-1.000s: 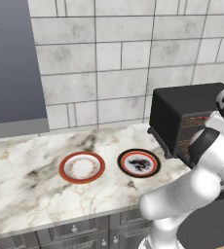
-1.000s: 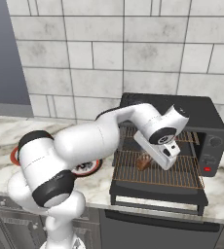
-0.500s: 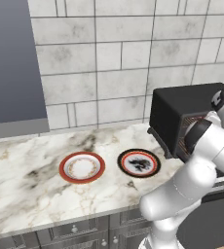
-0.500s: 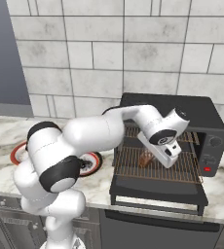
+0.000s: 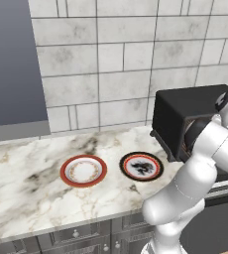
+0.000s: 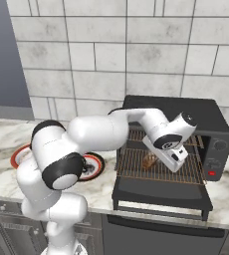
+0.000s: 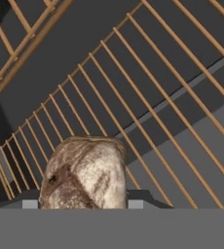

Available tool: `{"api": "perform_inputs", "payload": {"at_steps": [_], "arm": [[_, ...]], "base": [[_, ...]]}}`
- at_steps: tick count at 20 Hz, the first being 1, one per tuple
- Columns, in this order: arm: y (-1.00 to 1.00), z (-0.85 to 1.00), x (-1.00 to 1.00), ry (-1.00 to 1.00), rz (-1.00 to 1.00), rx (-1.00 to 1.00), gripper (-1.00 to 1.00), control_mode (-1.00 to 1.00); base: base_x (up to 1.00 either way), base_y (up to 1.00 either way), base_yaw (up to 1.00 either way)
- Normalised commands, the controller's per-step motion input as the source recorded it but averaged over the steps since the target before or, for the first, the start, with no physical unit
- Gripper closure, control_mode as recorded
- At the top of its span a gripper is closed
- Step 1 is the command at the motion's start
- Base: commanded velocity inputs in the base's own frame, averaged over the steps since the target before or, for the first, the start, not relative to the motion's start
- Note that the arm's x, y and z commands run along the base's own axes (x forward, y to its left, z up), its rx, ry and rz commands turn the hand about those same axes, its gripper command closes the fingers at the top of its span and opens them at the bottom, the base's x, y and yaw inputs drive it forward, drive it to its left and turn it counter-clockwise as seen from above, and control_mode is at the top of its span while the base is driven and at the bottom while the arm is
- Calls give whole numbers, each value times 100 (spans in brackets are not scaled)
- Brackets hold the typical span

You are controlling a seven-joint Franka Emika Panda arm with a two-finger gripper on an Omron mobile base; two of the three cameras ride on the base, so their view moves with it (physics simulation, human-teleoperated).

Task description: Open the toaster oven door. Place the bread on the bottom rack in the toaster oven and place the steak on the top rack.

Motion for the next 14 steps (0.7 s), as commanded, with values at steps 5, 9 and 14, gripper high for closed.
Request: {"api": "perform_inputs", "payload": {"at_steps": [5, 9, 14], "arm": [[-14, -19, 2, -2, -1, 0, -100, -100], [-10, 9, 0, -4, 0, 6, -100, -100], [-5, 26, 1, -9, -2, 9, -100, -100]], "base": [[0, 0, 0], [0, 0, 0], [0, 0, 0]]}}
